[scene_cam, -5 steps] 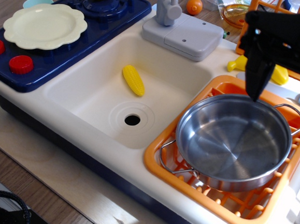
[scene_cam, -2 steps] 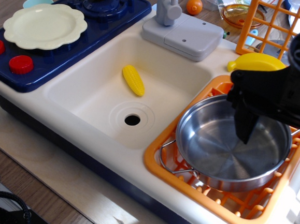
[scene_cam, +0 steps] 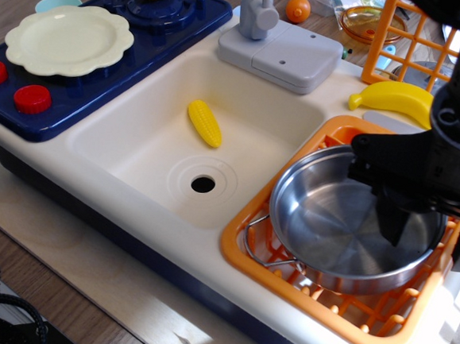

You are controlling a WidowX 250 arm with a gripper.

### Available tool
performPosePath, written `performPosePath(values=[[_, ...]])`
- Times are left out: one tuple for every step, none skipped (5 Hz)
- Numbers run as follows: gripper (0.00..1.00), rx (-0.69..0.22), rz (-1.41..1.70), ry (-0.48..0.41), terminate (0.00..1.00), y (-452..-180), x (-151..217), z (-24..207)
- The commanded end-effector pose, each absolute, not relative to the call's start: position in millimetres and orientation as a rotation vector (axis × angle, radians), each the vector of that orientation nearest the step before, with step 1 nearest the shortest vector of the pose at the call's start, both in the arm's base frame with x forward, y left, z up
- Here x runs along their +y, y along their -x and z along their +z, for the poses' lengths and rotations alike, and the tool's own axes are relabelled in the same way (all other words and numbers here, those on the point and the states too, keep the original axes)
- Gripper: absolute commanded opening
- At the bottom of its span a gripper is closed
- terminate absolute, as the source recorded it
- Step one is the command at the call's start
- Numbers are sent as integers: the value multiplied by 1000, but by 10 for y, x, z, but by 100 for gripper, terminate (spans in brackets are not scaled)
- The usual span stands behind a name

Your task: Put pan from drying rack into sink

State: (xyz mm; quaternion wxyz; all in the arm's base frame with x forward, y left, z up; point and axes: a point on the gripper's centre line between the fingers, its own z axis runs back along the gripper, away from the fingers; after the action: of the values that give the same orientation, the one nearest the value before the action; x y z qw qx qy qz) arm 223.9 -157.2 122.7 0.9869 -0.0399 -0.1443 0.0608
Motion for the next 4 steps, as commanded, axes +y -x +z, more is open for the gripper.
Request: performPosePath(values=[[0, -303, 143, 95, 0, -2262, -1555, 1297], [0, -297, 142, 102, 0, -2283, -1540, 1343], [0, -263, 149, 90, 0, -2307, -1511, 1539], [0, -229, 157, 29, 0, -2313, -1434, 1814]])
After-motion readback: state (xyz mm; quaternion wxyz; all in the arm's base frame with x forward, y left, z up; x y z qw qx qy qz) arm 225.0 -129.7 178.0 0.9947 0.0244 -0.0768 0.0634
